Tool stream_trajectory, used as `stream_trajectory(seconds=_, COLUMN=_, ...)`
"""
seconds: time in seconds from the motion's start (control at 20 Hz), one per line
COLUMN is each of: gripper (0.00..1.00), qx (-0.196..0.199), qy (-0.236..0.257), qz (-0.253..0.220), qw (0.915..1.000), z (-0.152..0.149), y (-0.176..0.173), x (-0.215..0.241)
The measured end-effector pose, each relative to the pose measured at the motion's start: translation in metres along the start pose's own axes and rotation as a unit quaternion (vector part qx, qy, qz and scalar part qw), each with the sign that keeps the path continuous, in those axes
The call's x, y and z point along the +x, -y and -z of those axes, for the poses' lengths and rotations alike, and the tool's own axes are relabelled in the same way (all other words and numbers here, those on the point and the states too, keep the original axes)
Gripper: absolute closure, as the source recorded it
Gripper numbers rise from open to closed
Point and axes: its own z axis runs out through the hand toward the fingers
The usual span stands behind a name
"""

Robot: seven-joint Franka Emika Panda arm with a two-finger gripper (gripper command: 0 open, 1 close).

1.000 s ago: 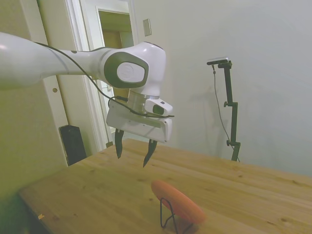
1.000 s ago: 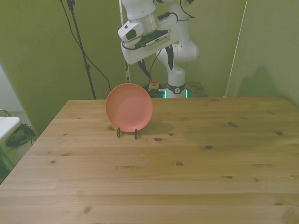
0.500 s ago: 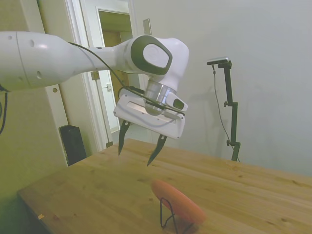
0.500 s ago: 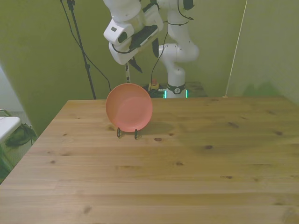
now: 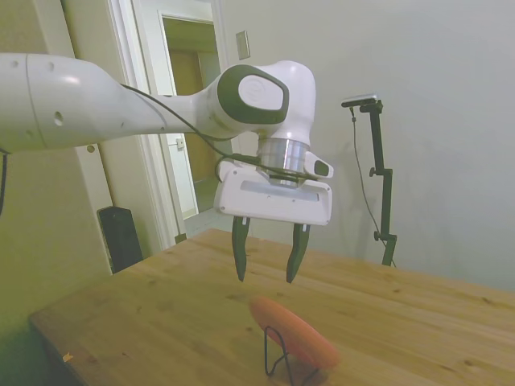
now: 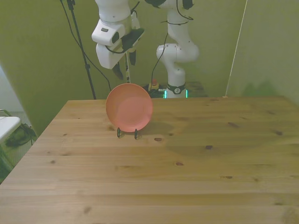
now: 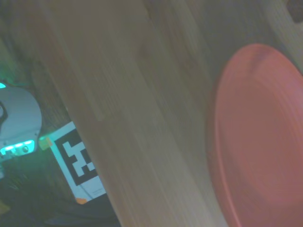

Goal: Unload the plate

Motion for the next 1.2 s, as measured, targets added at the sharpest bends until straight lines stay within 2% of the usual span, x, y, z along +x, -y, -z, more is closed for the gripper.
stream_trajectory(seconds=0.25, gripper=0.00, qx=-0.022, qy=-0.024, qz=0.038, qw=0.9988, z=-0.027, y=0.008, x=-0.011)
stream_trajectory(seconds=0.75, gripper=0.00, qx=-0.043, qy=-0.038, qz=0.070, qw=0.9959, z=-0.050, y=0.004, x=-0.007)
stream_trajectory(seconds=0.8, gripper=1.00, qx=-0.043, qy=-0.037, qz=0.072, qw=0.9958, z=-0.051, y=0.005, x=-0.006)
stream_trajectory(seconds=1.2, gripper=1.00, qx=-0.037, qy=-0.033, qz=0.071, qw=0.9962, z=-0.061, y=-0.002, x=-0.006)
